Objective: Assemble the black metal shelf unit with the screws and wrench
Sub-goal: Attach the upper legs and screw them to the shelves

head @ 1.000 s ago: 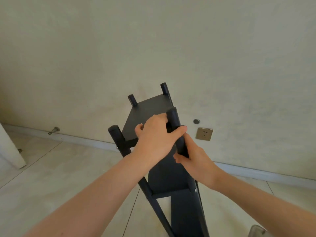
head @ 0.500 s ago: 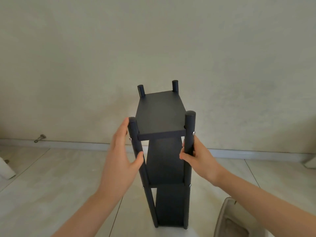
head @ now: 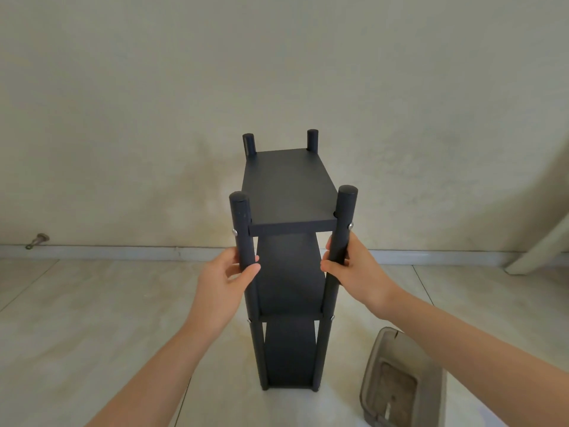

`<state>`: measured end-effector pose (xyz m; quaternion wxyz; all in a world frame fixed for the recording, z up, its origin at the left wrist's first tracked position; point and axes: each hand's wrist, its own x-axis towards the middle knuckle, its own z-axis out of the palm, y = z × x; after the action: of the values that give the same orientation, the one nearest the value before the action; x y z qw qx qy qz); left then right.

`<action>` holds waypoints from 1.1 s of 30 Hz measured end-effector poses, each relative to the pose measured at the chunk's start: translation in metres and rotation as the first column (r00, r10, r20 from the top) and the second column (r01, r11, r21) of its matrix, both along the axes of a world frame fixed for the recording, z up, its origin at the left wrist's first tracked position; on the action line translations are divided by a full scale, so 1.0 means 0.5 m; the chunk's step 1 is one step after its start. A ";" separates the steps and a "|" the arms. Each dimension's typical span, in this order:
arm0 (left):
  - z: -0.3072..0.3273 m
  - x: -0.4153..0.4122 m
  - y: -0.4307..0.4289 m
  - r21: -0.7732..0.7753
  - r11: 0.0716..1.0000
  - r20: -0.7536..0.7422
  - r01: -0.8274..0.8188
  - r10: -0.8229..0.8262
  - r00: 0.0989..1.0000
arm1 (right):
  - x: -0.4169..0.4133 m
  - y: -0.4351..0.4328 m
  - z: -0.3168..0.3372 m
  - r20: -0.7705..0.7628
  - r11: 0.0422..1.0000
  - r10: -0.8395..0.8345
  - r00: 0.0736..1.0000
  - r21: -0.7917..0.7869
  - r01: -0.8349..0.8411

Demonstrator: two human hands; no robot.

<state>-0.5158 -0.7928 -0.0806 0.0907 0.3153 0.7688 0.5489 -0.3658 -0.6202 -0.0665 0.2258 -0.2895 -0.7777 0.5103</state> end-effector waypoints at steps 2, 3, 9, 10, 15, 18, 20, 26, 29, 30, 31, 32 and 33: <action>-0.006 0.009 0.008 -0.035 0.999 -0.038 0.016 -0.017 0.999 | 0.013 0.001 -0.001 0.005 1.000 -0.010 1.000 0.018 0.010; -0.010 0.014 0.012 -0.047 0.999 -0.052 0.022 -0.025 0.998 | 0.022 0.003 -0.002 0.007 1.000 -0.014 1.000 0.024 0.014; -0.019 0.047 0.032 -0.080 0.985 -0.051 0.155 -0.160 0.986 | 0.094 0.015 -0.004 0.003 0.999 -0.044 0.999 0.015 0.044; -0.019 0.053 0.033 -0.101 0.979 -0.053 0.178 -0.184 0.982 | 0.107 0.014 -0.005 0.005 0.998 -0.052 0.999 0.020 0.051; -0.026 0.066 0.028 -0.224 0.957 -0.111 0.183 -0.212 0.971 | 0.160 0.009 0.001 0.045 0.998 0.045 0.998 0.034 -0.047; -0.026 0.079 0.018 -0.258 0.951 -0.113 0.171 -0.206 0.972 | 0.183 0.005 0.006 0.110 0.989 0.120 0.987 0.076 -0.129; -0.019 0.091 0.010 -0.265 0.948 -0.093 0.175 -0.205 0.974 | 0.192 -0.001 0.008 0.144 0.985 0.127 0.981 0.095 -0.142; 0.028 0.083 -0.026 -0.187 0.959 -0.112 0.213 -0.236 0.965 | 0.208 -0.015 0.053 0.051 0.976 0.215 0.975 -0.034 -0.213; 0.065 0.061 -0.037 -0.075 0.968 -0.110 0.240 -0.247 0.963 | 0.196 -0.016 0.081 -0.061 0.967 0.235 0.970 -0.088 -0.240; 0.075 0.055 -0.037 -0.050 0.966 -0.099 0.253 -0.257 0.961 | 0.189 -0.018 0.087 -0.090 0.964 0.235 0.968 -0.107 -0.244; 0.081 0.049 -0.037 -0.035 0.965 -0.096 0.261 -0.264 0.960 | 0.182 -0.020 0.092 -0.115 0.961 0.232 0.966 -0.125 -0.246; 0.085 0.043 -0.034 -0.026 0.965 -0.101 0.262 -0.263 0.959 | 0.173 -0.022 0.095 -0.136 0.959 0.230 0.964 -0.139 -0.248; 0.085 0.038 -0.030 -0.018 0.967 -0.104 0.255 -0.255 0.961 | 0.165 -0.024 0.097 -0.153 0.956 0.228 0.962 -0.152 -0.251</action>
<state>-0.4968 -0.8076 -0.0379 0.1207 0.4399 0.7268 0.5136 -0.2834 -0.6324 -0.0180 0.1882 -0.1763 -0.7439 0.6165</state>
